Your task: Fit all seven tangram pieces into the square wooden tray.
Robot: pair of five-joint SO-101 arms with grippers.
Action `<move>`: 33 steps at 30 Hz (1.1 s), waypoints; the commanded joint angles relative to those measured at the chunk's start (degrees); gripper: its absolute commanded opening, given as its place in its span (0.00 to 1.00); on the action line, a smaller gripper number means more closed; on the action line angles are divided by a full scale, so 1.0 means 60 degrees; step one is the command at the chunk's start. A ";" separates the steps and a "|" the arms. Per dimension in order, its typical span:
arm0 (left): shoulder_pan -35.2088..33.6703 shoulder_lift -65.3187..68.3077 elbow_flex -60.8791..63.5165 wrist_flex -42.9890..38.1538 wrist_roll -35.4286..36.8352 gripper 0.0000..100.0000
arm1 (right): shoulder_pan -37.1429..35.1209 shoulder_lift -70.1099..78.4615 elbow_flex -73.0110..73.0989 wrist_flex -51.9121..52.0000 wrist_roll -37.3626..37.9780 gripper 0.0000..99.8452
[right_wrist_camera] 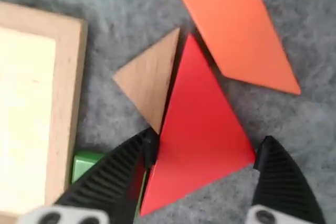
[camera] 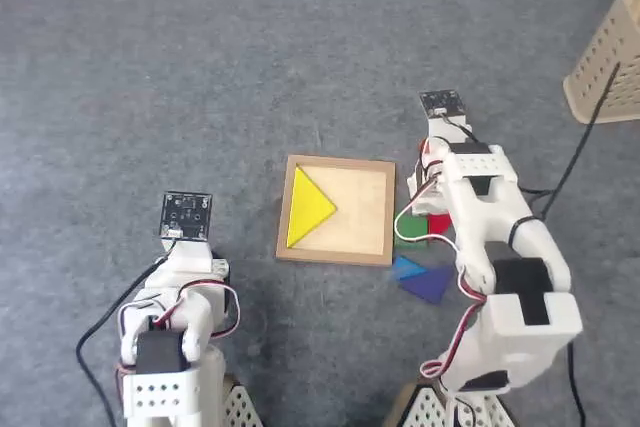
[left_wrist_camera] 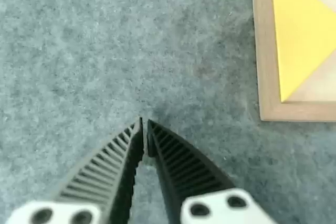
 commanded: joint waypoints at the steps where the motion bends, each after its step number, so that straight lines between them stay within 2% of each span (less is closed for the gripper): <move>1: 0.0044 -0.0176 -0.0095 0.0073 -0.0029 0.02 | 0.0037 -0.0081 -0.0396 0.0110 0.0147 0.28; 6: 0.0044 -0.0176 -0.0095 0.0073 -0.0029 0.02 | 0.0095 -0.0125 -0.0396 0.0110 0.0132 0.19; 13: 0.0044 -0.0176 -0.0095 0.0073 -0.0029 0.02 | 0.0095 -0.0271 -0.0366 0.0110 0.0073 0.18; 24: 0.0044 -0.0176 -0.0095 0.0073 -0.0029 0.02 | 0.0081 -0.3070 0.1099 0.0154 0.0059 0.18; 33: 0.0044 -0.0176 -0.0095 0.0073 -0.0029 0.02 | 0.0051 -0.3553 0.1597 -0.0242 0.0088 0.19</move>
